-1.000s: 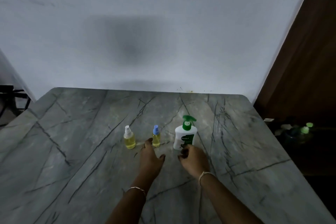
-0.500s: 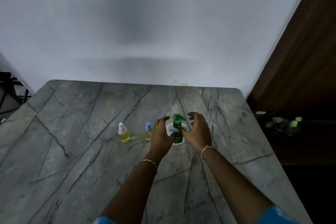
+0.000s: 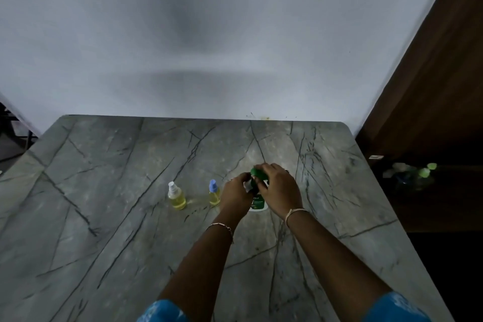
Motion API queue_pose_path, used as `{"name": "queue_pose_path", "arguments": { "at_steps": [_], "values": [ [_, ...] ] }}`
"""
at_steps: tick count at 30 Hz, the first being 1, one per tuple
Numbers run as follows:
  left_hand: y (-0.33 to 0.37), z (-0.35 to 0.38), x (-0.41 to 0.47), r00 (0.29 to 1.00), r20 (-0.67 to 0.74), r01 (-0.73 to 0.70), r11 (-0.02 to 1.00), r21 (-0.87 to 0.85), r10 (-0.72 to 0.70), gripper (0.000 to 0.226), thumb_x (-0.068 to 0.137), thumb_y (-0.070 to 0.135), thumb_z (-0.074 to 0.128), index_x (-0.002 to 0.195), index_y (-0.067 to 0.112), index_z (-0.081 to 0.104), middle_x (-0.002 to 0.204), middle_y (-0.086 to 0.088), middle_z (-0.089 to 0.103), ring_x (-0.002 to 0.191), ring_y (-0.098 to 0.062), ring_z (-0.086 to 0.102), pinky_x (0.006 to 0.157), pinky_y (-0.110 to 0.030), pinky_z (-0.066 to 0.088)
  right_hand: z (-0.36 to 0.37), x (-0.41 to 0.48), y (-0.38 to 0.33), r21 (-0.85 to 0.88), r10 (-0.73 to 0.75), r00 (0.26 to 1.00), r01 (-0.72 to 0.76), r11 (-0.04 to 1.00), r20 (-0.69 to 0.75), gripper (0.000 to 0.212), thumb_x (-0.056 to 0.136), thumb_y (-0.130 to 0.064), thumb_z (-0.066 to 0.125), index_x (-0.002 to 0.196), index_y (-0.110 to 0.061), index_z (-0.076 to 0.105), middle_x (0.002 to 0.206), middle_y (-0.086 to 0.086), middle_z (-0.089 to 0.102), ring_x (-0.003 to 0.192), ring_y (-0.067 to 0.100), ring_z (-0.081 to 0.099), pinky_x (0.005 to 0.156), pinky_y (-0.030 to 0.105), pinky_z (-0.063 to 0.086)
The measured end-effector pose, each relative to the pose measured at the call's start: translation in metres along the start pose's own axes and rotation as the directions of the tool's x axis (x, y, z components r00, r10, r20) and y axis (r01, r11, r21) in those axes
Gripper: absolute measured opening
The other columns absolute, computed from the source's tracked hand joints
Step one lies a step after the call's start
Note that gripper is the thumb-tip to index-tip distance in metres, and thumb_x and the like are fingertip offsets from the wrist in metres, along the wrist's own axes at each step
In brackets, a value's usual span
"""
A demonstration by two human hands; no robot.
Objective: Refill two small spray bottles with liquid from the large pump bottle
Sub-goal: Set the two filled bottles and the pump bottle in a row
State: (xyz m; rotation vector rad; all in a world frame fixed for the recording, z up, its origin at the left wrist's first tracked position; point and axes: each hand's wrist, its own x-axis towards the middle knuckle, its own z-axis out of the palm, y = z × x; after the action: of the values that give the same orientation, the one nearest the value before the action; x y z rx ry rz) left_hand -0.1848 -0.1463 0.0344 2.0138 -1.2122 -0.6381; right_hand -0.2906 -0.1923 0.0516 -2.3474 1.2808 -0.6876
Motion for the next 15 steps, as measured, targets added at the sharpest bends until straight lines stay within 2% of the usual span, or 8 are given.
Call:
{"name": "queue_pose_path", "arguments": {
  "at_steps": [3,6,12,15],
  "values": [
    [-0.001,0.002,0.001,1.000,-0.022,0.017,1.000,0.009,-0.017,0.027,0.081,0.013,0.064,0.108,0.018,0.066,0.103,-0.002,0.070,0.097,-0.019,0.065,0.081,-0.032,0.052,-0.001,0.000,0.000,-0.056,-0.015,1.000,0.014,0.998,-0.020,0.026,0.089,-0.031,0.060,0.113,-0.020,0.060,0.103,0.002,0.064,0.093,0.020,0.061,0.075,0.033,0.054],
    [-0.001,0.004,0.000,0.998,-0.060,0.013,0.998,0.056,-0.009,0.027,0.083,0.009,0.062,0.108,0.016,0.067,0.104,-0.003,0.071,0.096,-0.018,0.065,0.074,-0.023,0.045,0.000,0.000,-0.001,-0.101,-0.020,0.999,0.015,0.995,-0.043,0.024,0.089,-0.034,0.060,0.108,-0.018,0.061,0.099,0.002,0.065,0.088,0.020,0.062,0.071,0.029,0.051],
    [-0.002,0.005,-0.004,0.994,-0.105,0.012,0.998,0.054,-0.006,0.019,0.083,0.013,0.061,0.100,0.018,0.069,0.097,-0.001,0.071,0.089,-0.018,0.066,0.070,-0.025,0.048,0.003,-0.001,-0.013,-0.135,0.045,0.994,-0.058,0.989,-0.097,0.024,0.088,-0.037,0.062,0.096,-0.015,0.058,0.091,0.003,0.067,0.083,0.021,0.064,0.069,0.030,0.051],
    [-0.002,0.005,-0.006,0.993,-0.120,0.002,0.998,0.058,0.005,0.021,0.085,0.015,0.060,0.105,0.018,0.069,0.101,-0.001,0.071,0.091,-0.017,0.065,0.070,-0.023,0.045,0.005,0.001,-0.019,-0.130,0.104,0.987,-0.120,0.984,-0.121,0.026,0.086,-0.039,0.064,0.096,-0.015,0.058,0.090,0.003,0.068,0.084,0.021,0.066,0.069,0.031,0.052]
  ]
}}
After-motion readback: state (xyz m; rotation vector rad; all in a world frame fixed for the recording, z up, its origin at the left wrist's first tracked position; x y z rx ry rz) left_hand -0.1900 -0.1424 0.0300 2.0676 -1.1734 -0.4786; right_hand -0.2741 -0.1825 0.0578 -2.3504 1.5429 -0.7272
